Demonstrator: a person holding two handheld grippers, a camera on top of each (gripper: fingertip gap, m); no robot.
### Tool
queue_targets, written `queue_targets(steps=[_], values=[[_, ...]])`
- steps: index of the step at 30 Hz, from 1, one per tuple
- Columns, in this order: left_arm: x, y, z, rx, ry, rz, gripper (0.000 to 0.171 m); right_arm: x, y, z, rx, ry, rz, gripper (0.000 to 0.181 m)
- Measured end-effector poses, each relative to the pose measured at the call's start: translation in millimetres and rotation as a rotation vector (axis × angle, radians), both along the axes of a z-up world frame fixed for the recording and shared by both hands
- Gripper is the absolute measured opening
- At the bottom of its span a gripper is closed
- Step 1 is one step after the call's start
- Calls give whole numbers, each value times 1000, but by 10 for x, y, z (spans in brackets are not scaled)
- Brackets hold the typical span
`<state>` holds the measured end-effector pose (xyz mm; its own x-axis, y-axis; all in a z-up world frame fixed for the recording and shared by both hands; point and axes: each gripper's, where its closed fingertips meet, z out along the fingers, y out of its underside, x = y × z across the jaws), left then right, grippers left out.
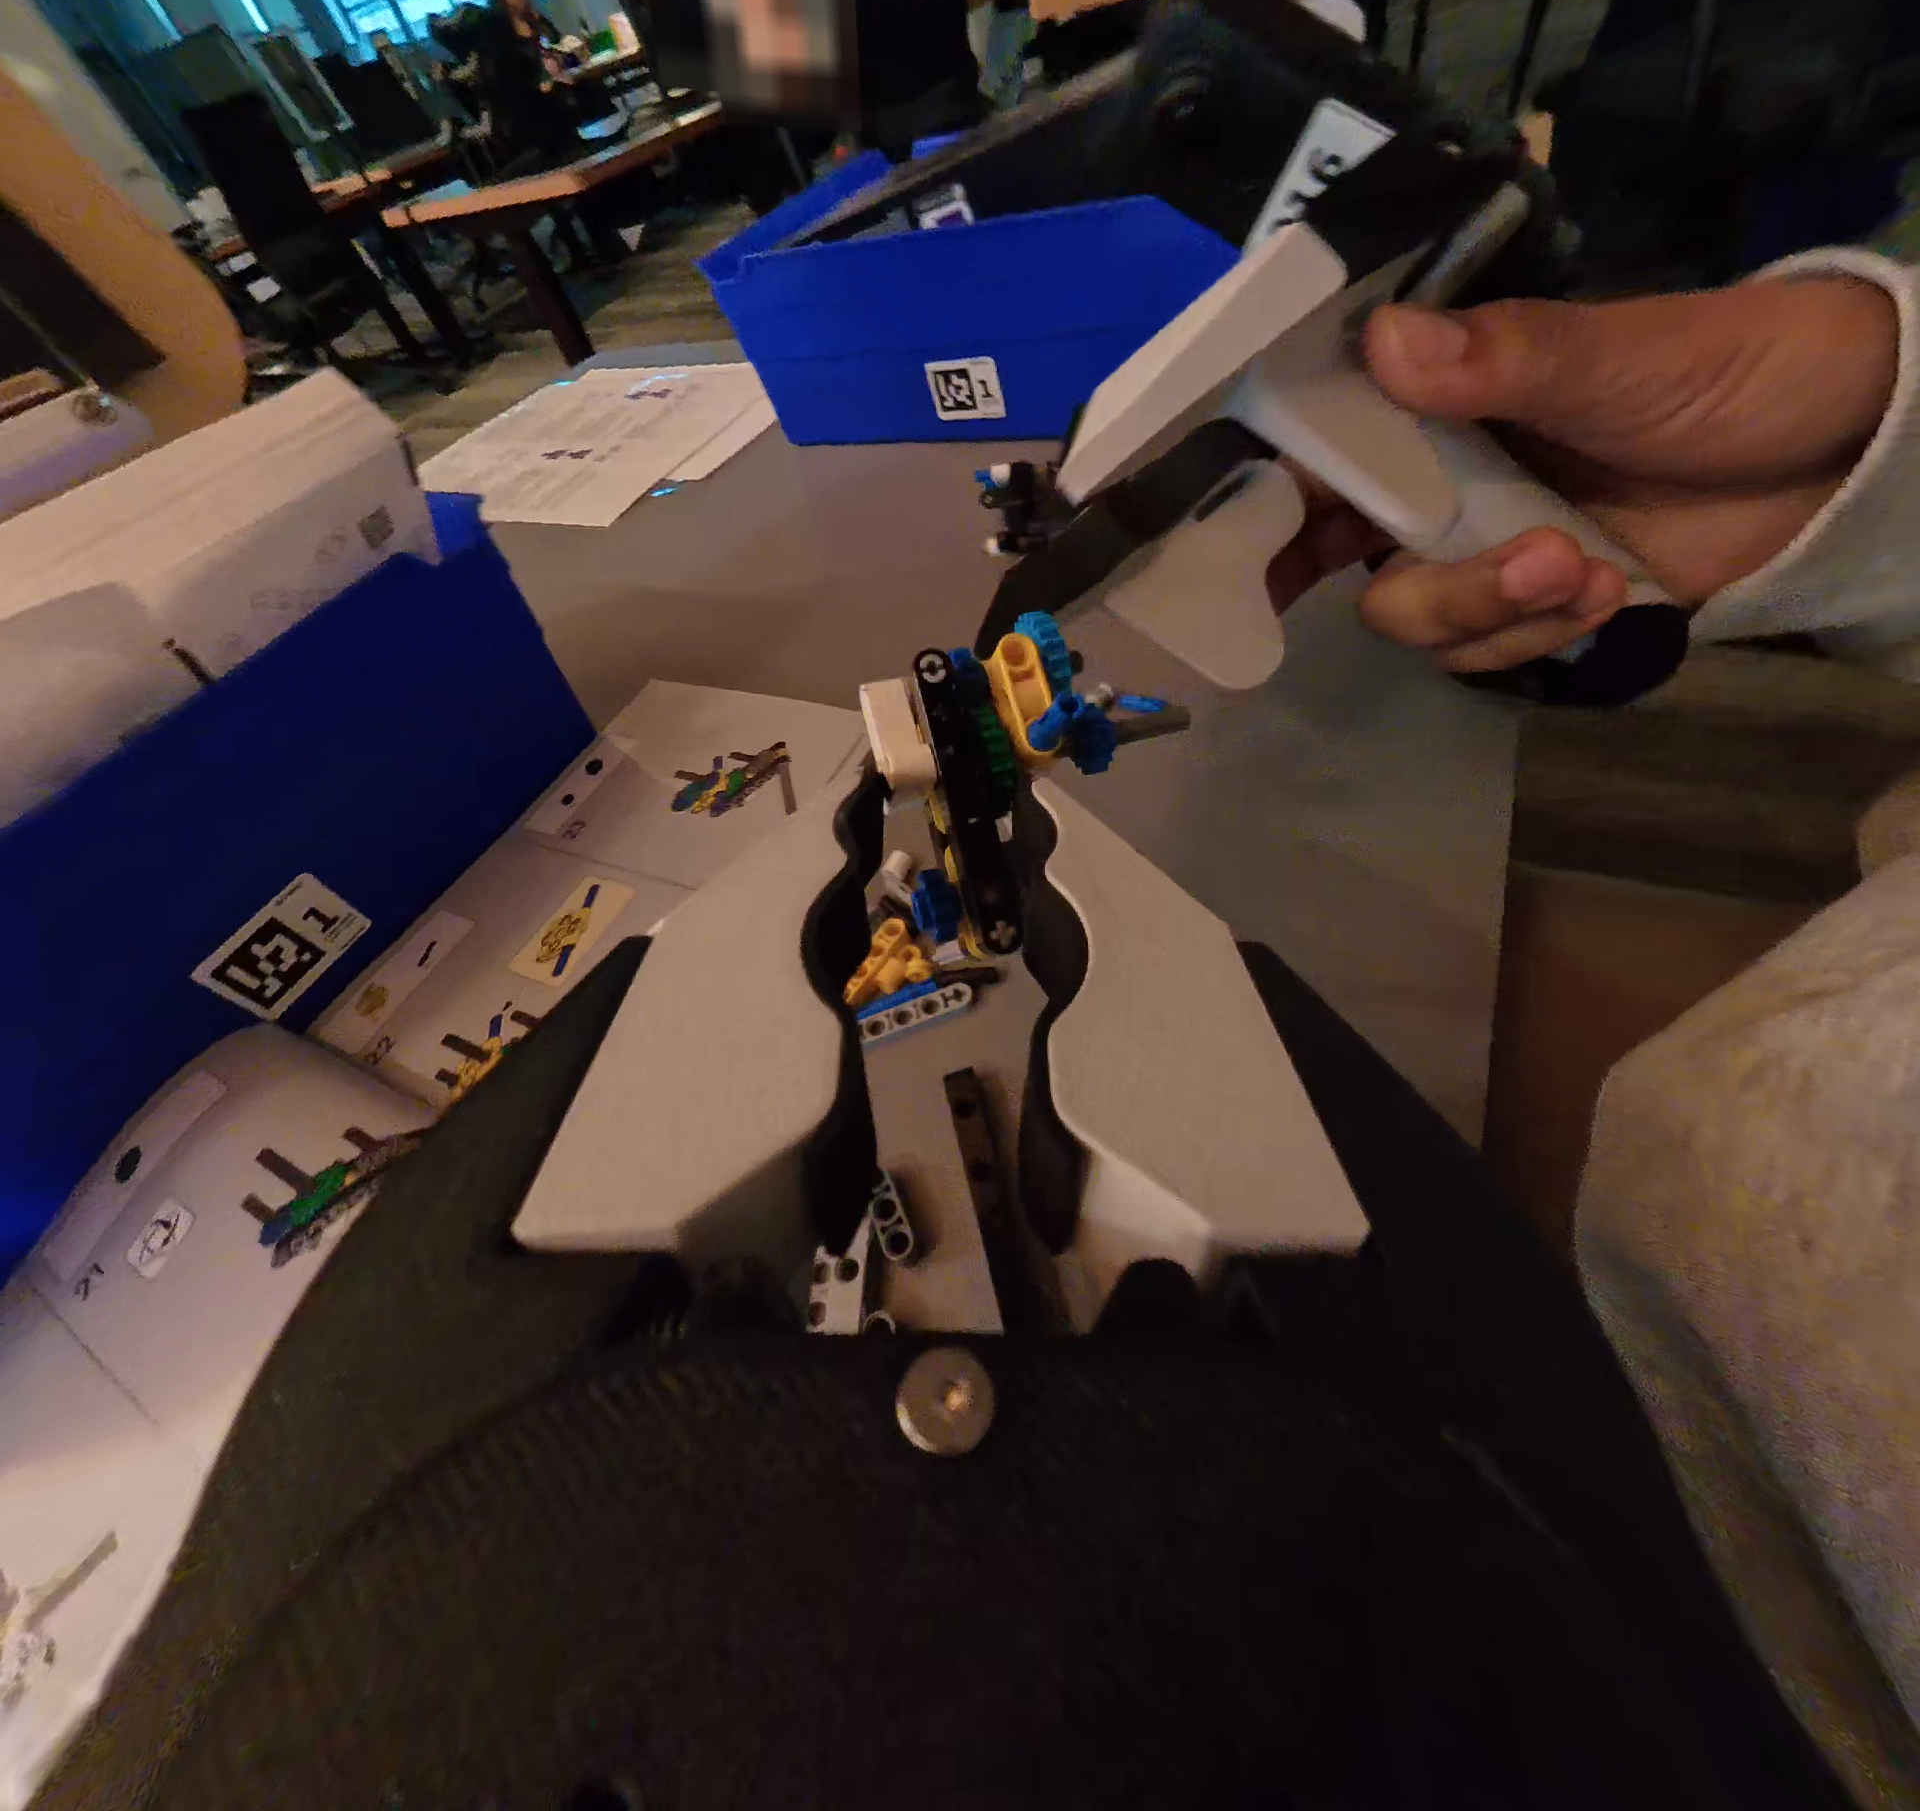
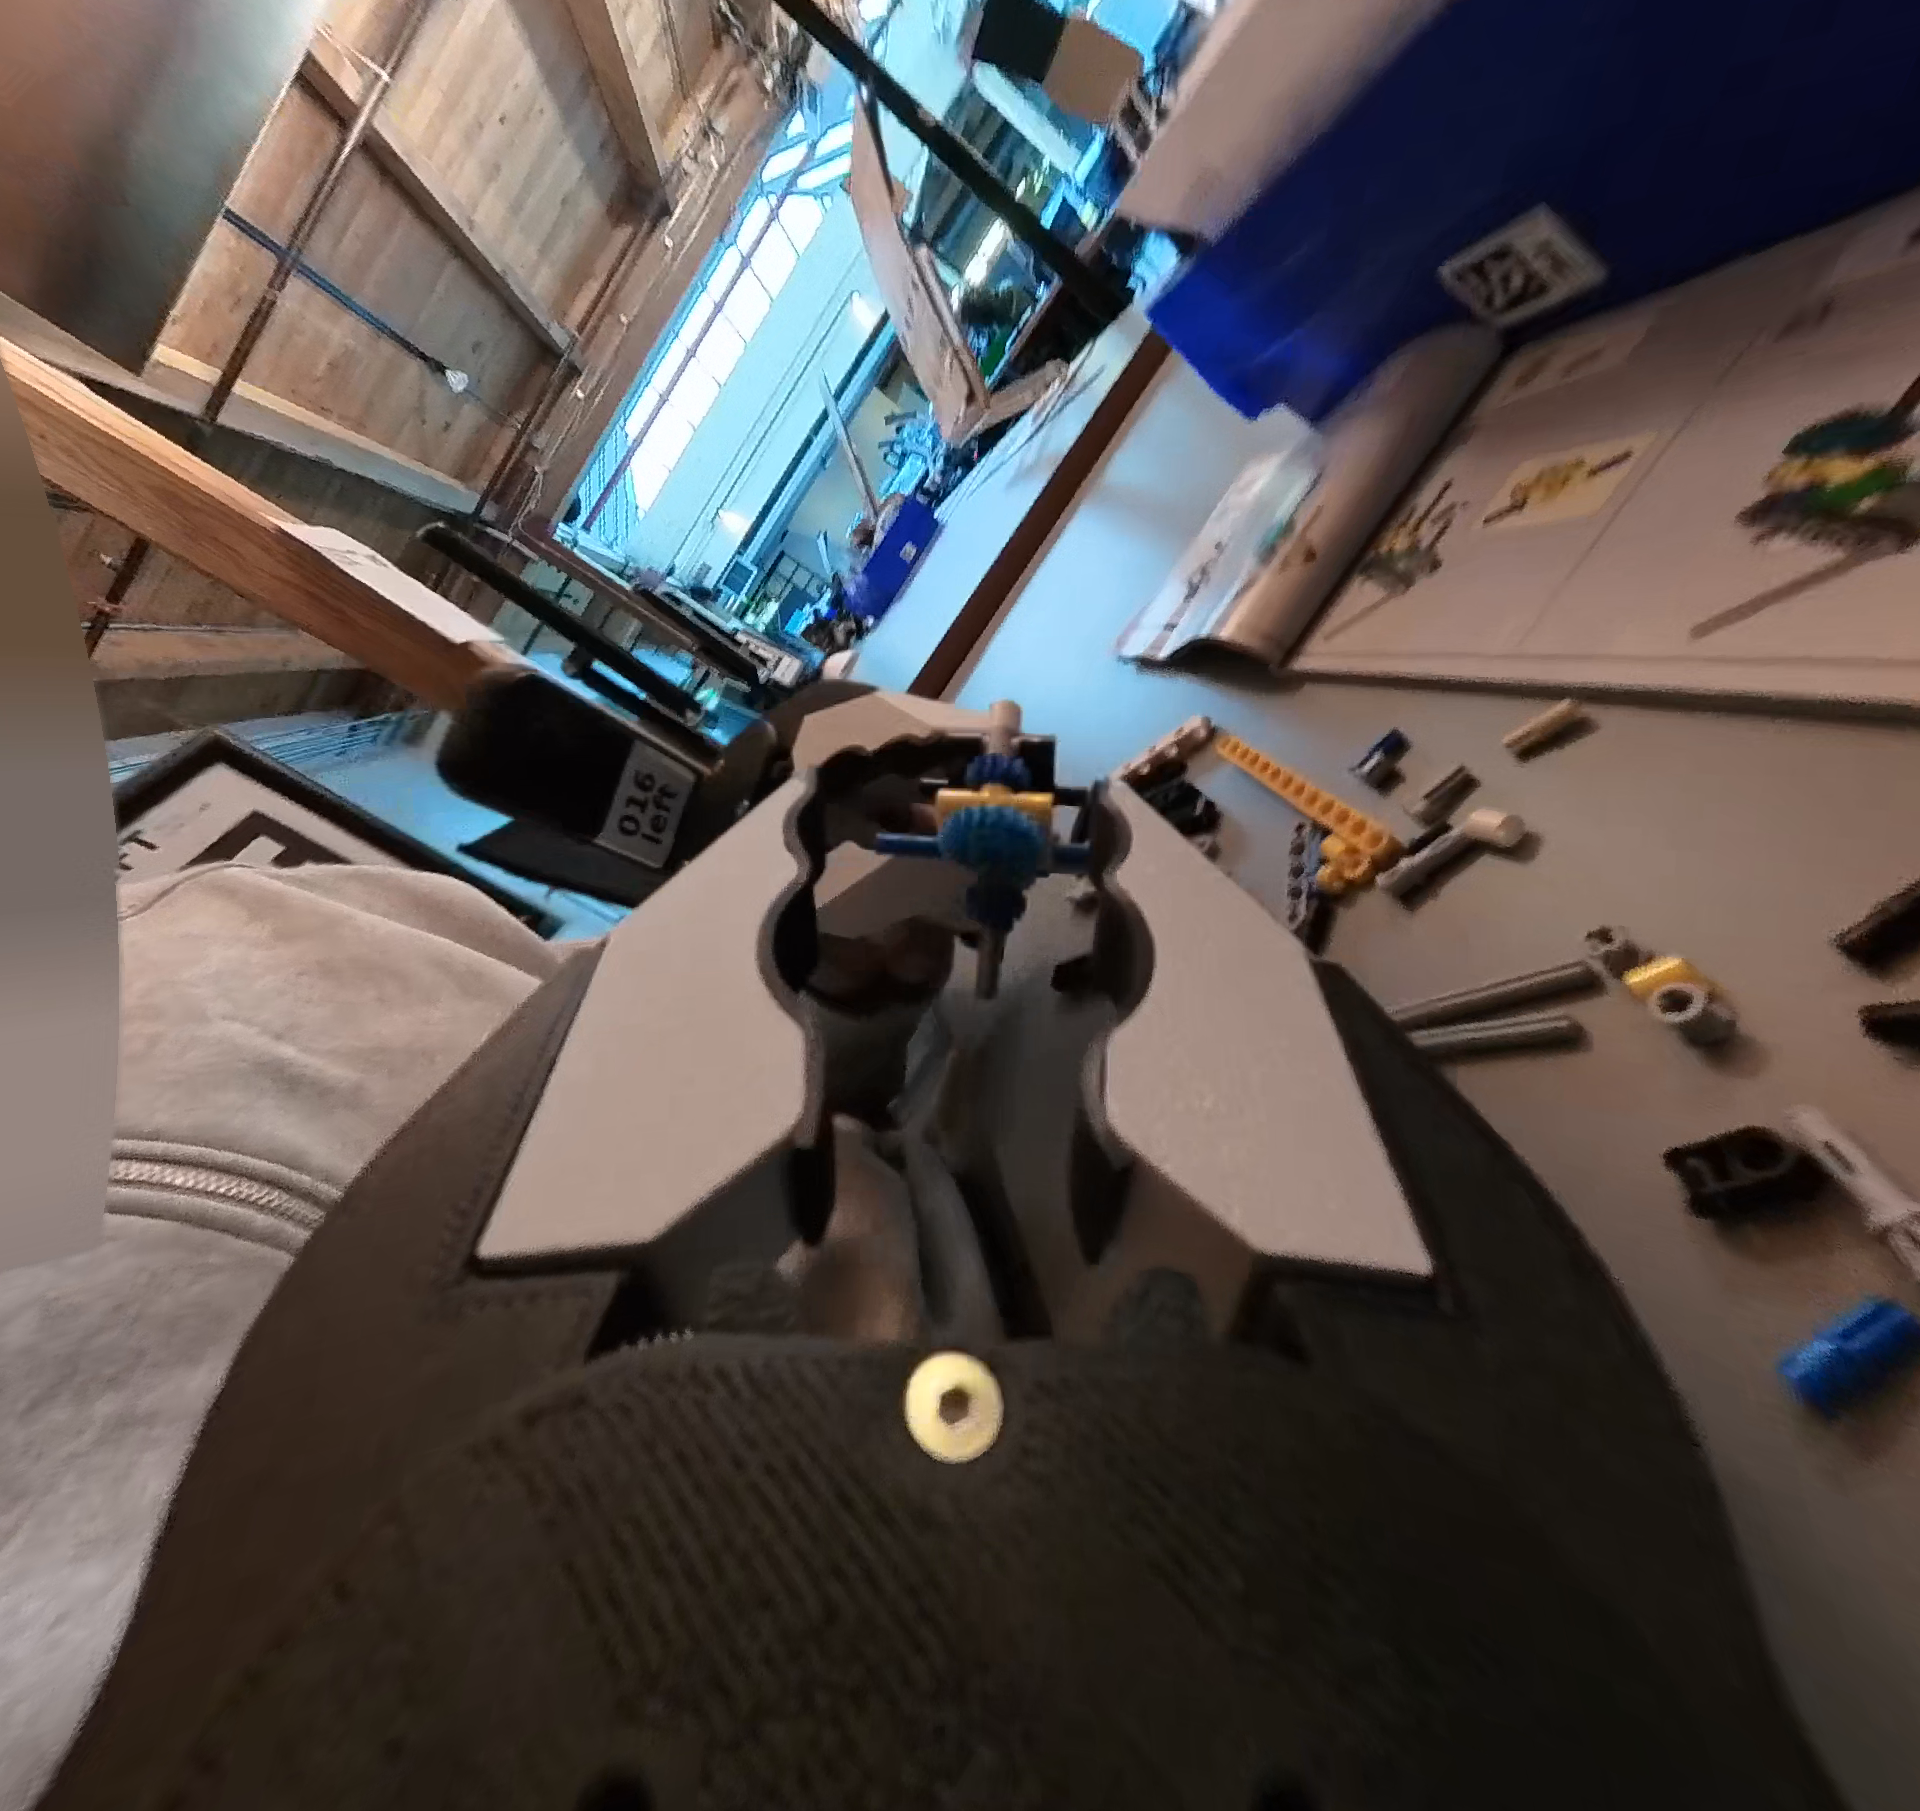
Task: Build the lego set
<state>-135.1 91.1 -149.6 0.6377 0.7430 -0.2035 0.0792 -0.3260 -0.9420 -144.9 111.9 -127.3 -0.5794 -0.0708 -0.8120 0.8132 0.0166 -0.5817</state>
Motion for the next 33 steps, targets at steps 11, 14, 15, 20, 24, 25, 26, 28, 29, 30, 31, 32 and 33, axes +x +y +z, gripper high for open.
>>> queue_targets(steps=[11,14,15,20,24,25,26,28,29,30,31,32,33], values=[[-79,-214,233,135,60,110,21,81,-116,8,119,413,-156,20],[-64,-192,253,119,76,113,21,115,-143,51,91,422,-176,11],[-59,-182,256,116,80,111,21,115,-139,74,82,429,-185,8],[-45,-156,283,134,84,111,21,114,-135,91,93,471,-201,1],[-44,-150,279,142,78,112,21,112,-134,87,88,460,-195,2],[-42,-149,284,145,79,112,21,113,-134,88,86,457,-194,2],[-41,-147,290,149,80,112,21,114,-134,91,83,455,-192,2],[-40,-144,287,157,73,113,21,115,-135,94,81,453,-193,2],[-39,-143,287,161,72,114,21,114,-136,92,82,453,-193,2],[-39,-141,286,165,70,114,21,114,-135,94,80,452,-193,1],[-40,-139,284,168,66,116,21,113,-134,95,79,451,-194,1],[-39,-138,285,169,66,118,21,112,-133,95,79,450,-195,1],[-39,-138,284,166,68,120,21,112,-134,94,80,450,-195,1]])
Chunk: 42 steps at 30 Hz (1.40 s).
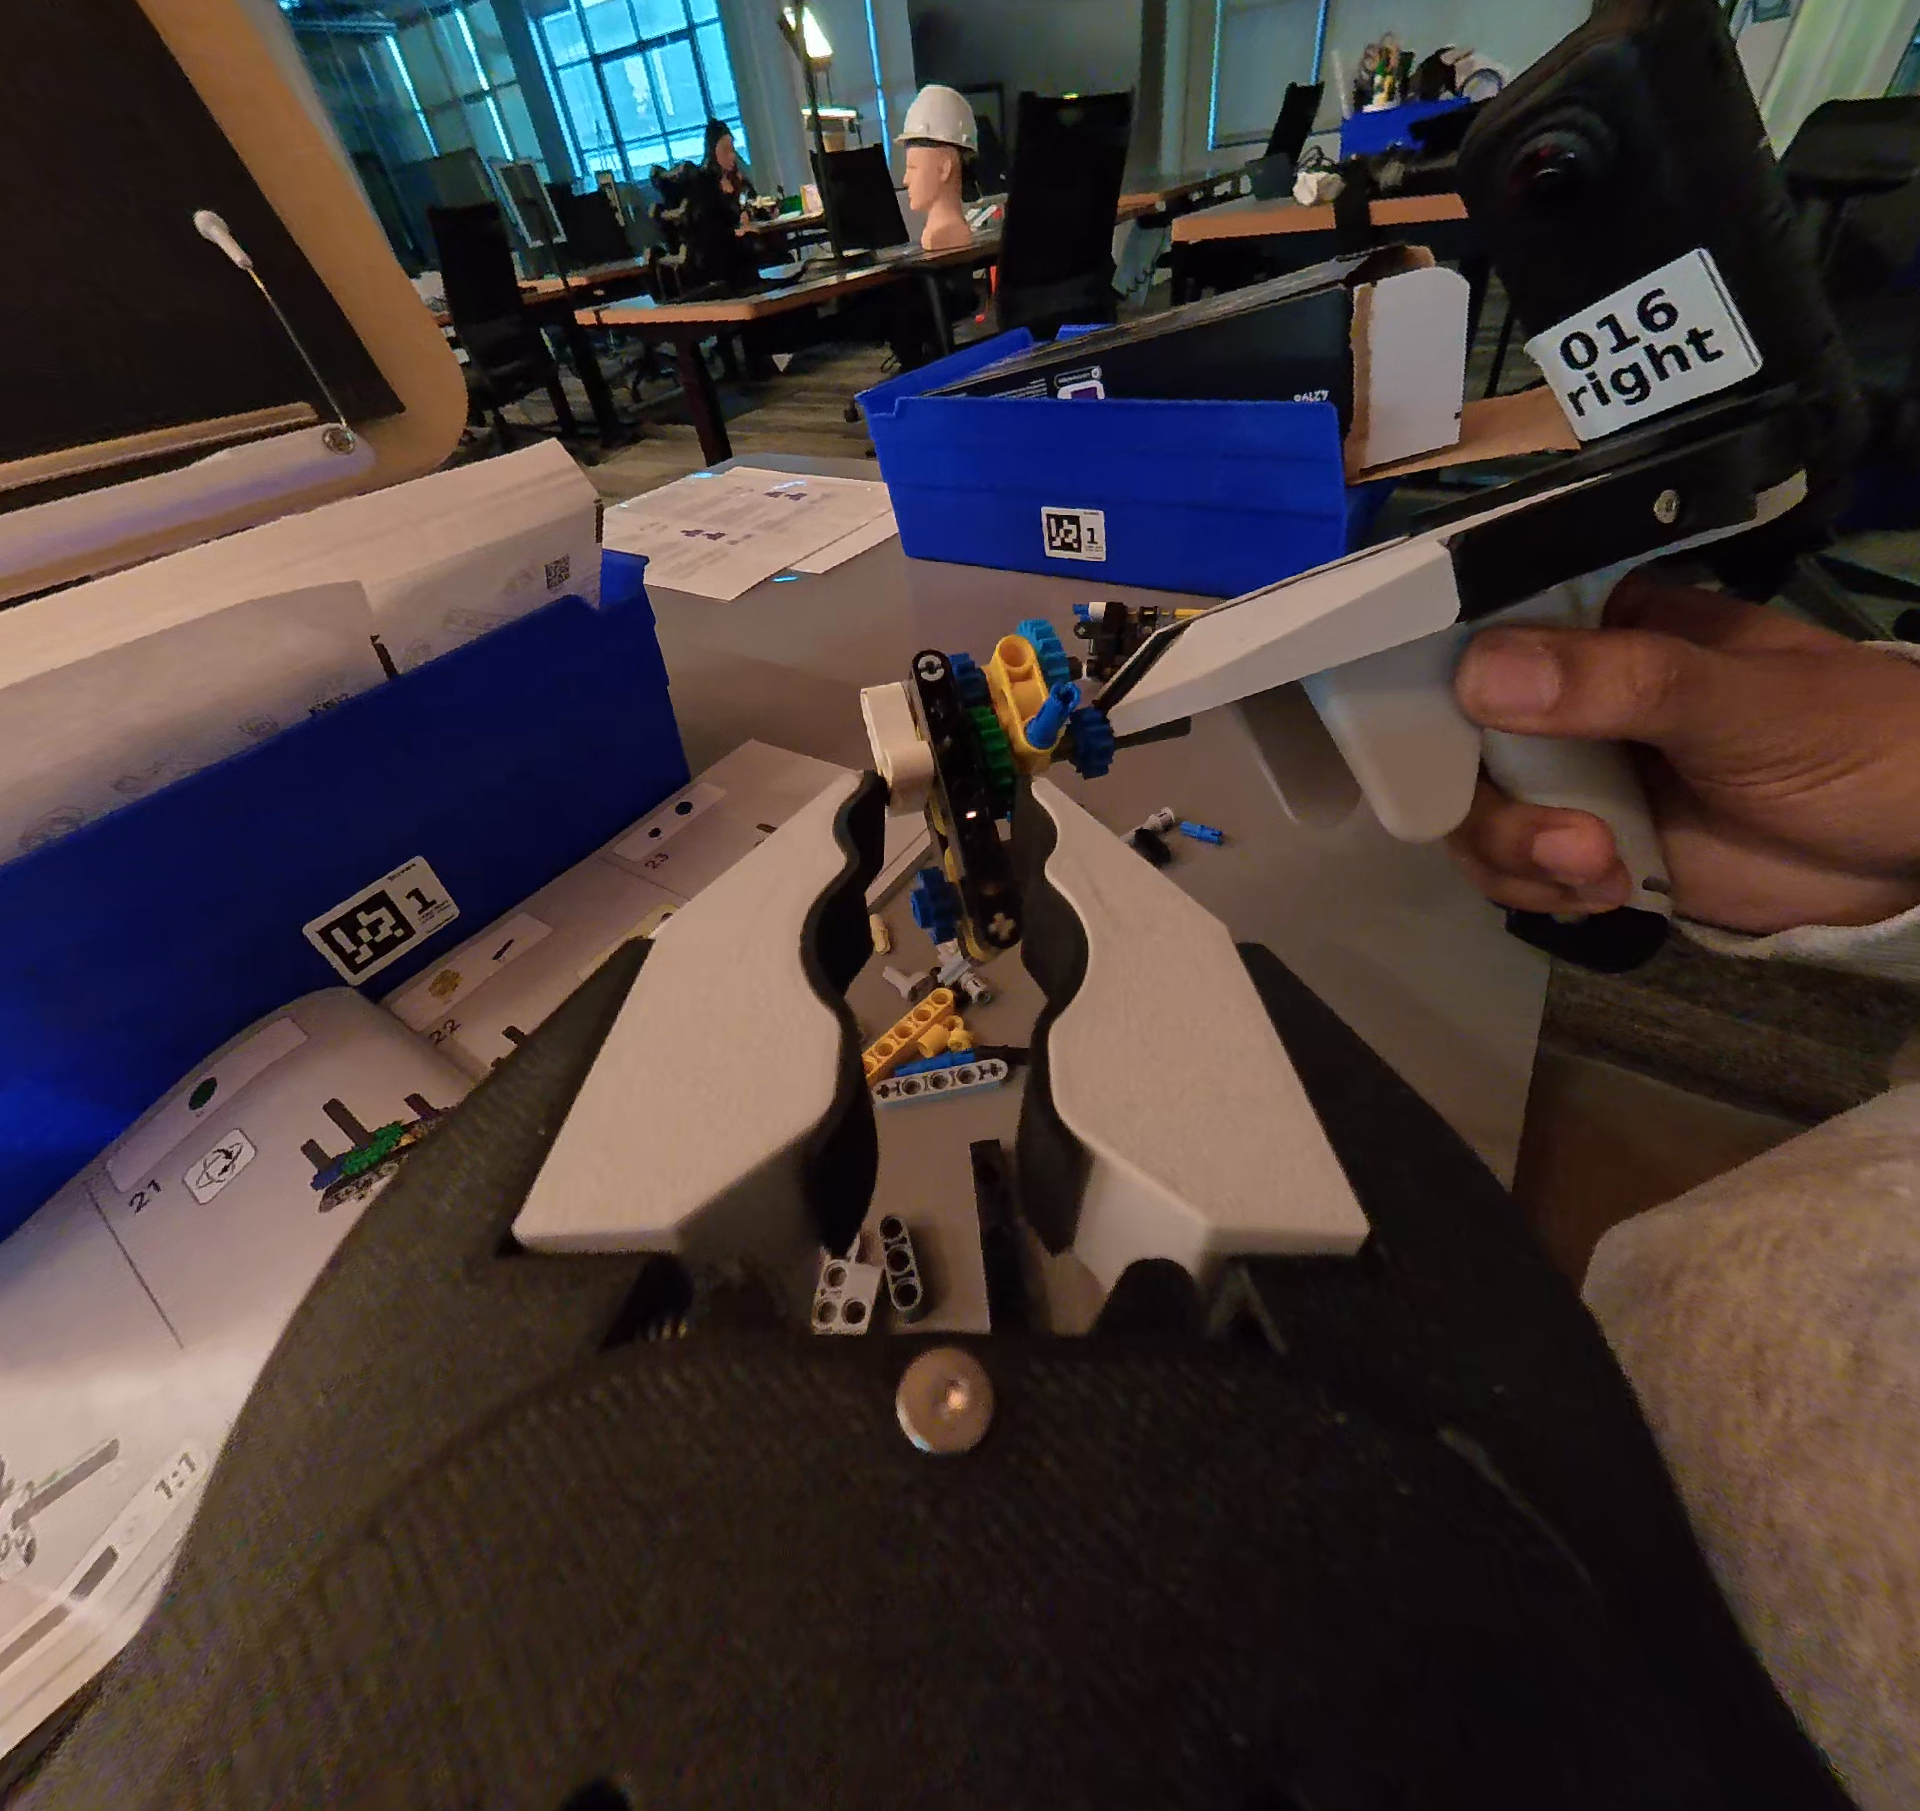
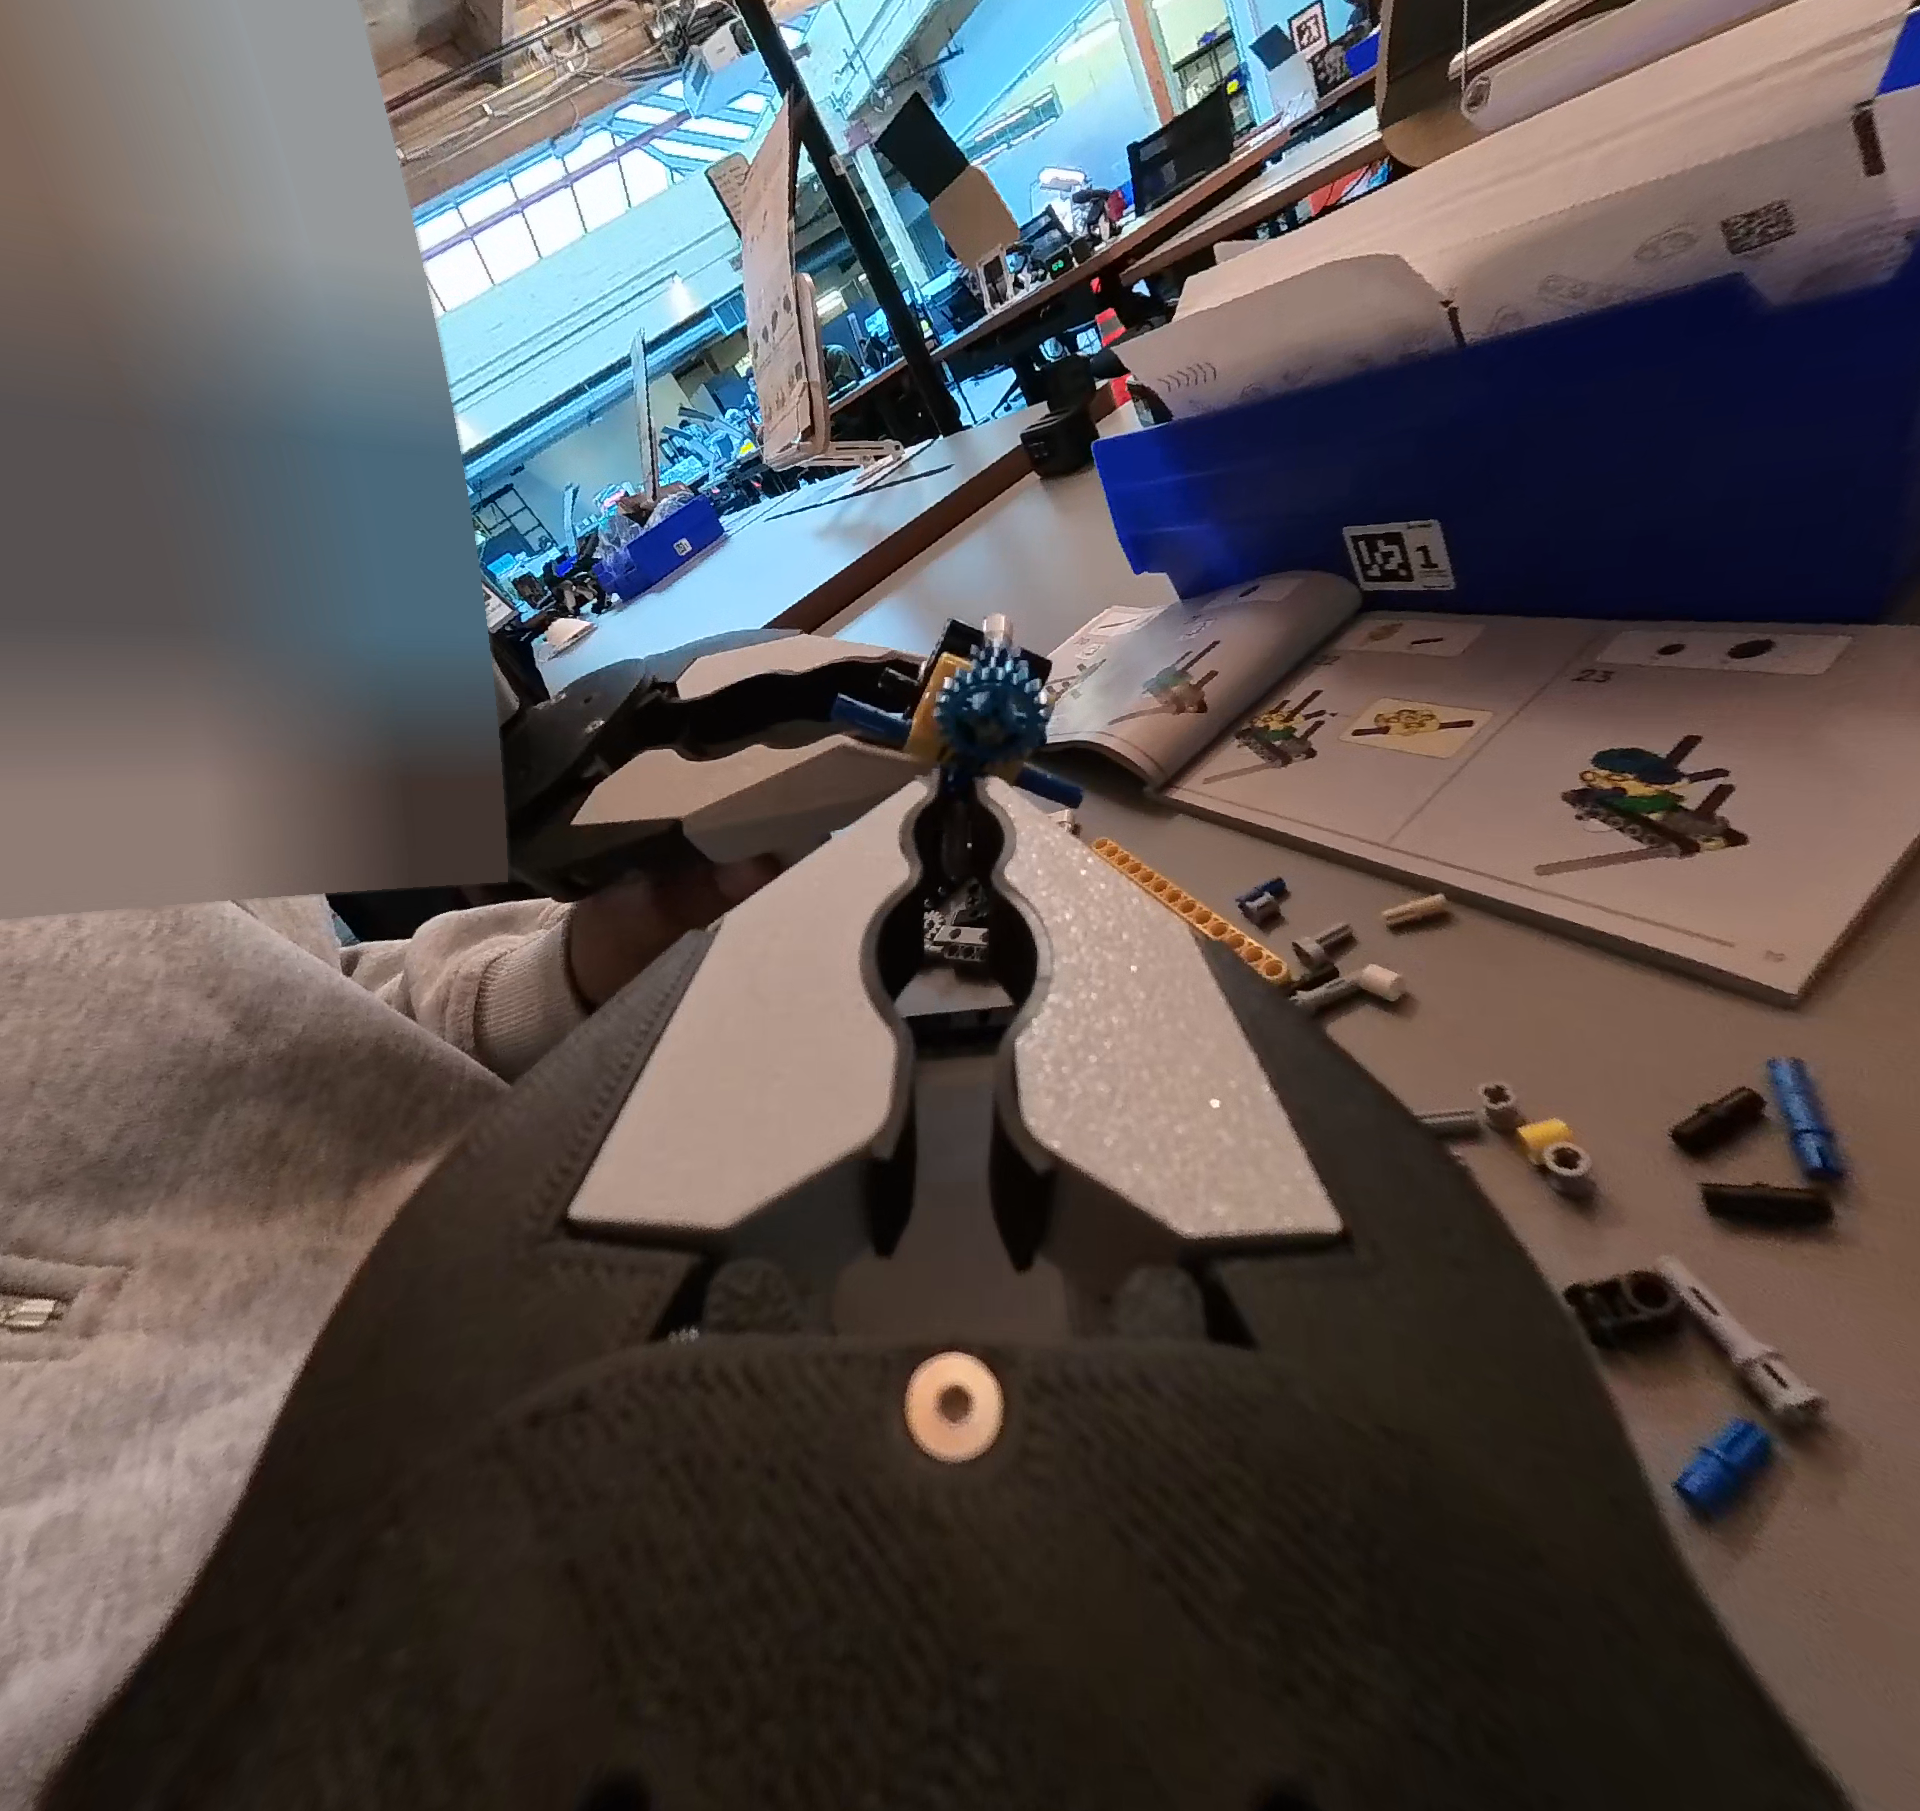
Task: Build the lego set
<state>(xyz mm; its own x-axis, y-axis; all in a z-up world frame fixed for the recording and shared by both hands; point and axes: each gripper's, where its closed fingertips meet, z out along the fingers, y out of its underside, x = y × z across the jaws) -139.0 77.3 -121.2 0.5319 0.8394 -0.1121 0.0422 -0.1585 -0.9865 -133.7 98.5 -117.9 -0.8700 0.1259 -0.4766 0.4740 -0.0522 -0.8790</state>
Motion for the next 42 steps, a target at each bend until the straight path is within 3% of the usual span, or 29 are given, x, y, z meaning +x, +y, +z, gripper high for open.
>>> queue_targets(steps=[12,20,42], values=[[-17,-37,13,-11,0,12,21,-27,-5,-39,69,62,-27,7],[1,-13,18,-7,2,8,21,8,-8,-8,101,152,-42,1],[26,23,-34,-42,-1,12,21,38,-13,-77,150,171,-20,2]])
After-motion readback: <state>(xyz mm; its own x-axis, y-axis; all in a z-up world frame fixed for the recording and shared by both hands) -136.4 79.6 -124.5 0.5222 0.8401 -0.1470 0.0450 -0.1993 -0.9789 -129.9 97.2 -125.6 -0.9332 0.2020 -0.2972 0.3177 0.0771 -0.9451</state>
